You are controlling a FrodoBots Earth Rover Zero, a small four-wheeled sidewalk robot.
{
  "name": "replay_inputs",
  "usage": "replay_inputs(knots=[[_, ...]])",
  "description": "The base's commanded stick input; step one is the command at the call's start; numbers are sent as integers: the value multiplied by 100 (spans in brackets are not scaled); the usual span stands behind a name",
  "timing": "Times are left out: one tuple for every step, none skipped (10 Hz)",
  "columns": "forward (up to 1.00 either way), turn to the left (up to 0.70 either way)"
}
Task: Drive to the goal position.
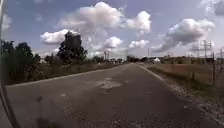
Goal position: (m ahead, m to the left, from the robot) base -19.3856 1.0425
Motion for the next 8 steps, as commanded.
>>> replay_inputs(knots=[[4, 0], [4, 0], [4, 0], [4, 0], [4, 0], [4, 0], [4, 0], [4, 0]])
